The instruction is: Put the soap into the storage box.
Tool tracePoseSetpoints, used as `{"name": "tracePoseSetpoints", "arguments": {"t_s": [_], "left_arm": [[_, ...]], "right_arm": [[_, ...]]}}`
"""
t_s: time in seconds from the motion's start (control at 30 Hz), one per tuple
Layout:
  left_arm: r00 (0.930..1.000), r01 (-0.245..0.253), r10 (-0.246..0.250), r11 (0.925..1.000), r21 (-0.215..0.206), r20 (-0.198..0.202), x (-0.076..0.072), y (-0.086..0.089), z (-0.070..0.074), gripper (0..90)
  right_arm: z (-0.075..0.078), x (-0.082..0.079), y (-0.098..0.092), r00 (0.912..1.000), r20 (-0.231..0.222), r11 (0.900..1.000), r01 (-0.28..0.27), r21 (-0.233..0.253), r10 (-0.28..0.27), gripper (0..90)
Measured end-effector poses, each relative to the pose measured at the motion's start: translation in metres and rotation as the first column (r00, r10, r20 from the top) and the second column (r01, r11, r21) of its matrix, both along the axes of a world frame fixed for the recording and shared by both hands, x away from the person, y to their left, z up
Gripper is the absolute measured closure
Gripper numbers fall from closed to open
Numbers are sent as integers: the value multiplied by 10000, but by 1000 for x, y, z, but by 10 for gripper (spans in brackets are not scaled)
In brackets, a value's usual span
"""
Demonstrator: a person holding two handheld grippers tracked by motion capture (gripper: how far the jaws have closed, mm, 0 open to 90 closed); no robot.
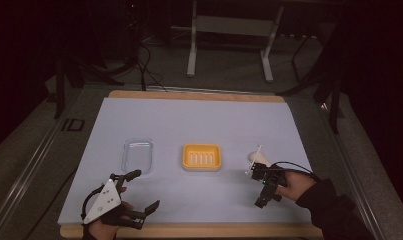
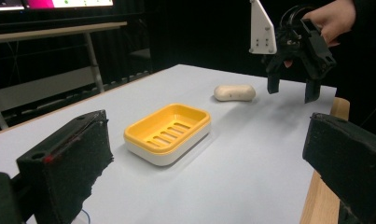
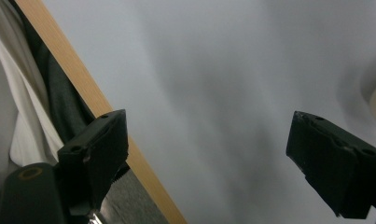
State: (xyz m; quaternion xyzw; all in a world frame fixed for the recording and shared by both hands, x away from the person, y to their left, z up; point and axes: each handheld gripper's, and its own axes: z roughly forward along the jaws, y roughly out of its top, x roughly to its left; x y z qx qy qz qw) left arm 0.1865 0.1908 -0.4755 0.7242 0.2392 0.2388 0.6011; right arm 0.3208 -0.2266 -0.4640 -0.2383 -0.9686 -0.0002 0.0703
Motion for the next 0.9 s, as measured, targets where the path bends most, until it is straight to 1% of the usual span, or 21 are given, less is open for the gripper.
{"name": "tracePoseSetpoints", "arguments": {"t_s": [0.13, 0.2, 0.27, 0.33, 0.4, 0.47, 0.5, 0.57, 0.73, 0.8, 0.87, 0.9], "left_arm": [[10000, 4, -4, 10000, 22, -14, 0, 0, 0, 12], [10000, 2, -2, 9999, 101, -5, 0, 0, 0, 12], [10000, 9, -9, 9999, 120, -10, 0, 0, 0, 12], [10000, -8, 8, 9999, 132, -3, 0, -1, 0, 12], [10000, -14, 14, 9999, 135, -6, 0, -1, 0, 11], [10000, -15, 15, 9999, 136, -4, 0, -1, 0, 12], [10000, -13, 13, 9999, 137, -5, 0, -1, 0, 12], [10000, -16, 16, 9999, 142, -4, 0, -1, 0, 12], [10000, -21, 21, 9998, 188, -9, 0, -1, -1, 11], [10000, -17, 18, 9997, 227, -12, 0, -1, -1, 12], [10000, -8, 9, 9997, 231, -4, 0, -1, -1, 12], [10000, -8, 8, 9997, 232, -6, 0, -1, -1, 12]], "right_arm": [[1, 3, -2, 10000, -17, 9999, 76, -118, -76, 128], [2, 4, -3, 9997, -15, 9995, 226, -236, -227, 128], [2, 7, -6, 9985, -149, 9979, 526, -374, -532, 128], [1, 9, -9, 9962, -204, 9947, 837, -594, -851, 128], [0, 12, -12, 9936, -142, 9902, 1102, -858, -1118, 128], [0, 15, -15, 9898, -114, 9853, 1404, -977, -1422, 128], [1, 19, -17, 9866, -8, 9819, 1621, -980, -1630, 129], [1, 20, -18, 9850, -5, 9802, 1718, -986, -1727, 129], [1, 29, -23, 9728, 37, 9660, 2305, -1174, -2317, 129], [0, 33, -24, 9700, 39, 9627, 2419, -1212, -2432, 128], [-1, 35, -26, 9698, 106, 9617, 2432, -1262, -2439, 128], [-1, 37, -27, 9679, 162, 9595, 2508, -1281, -2509, 127]]}}
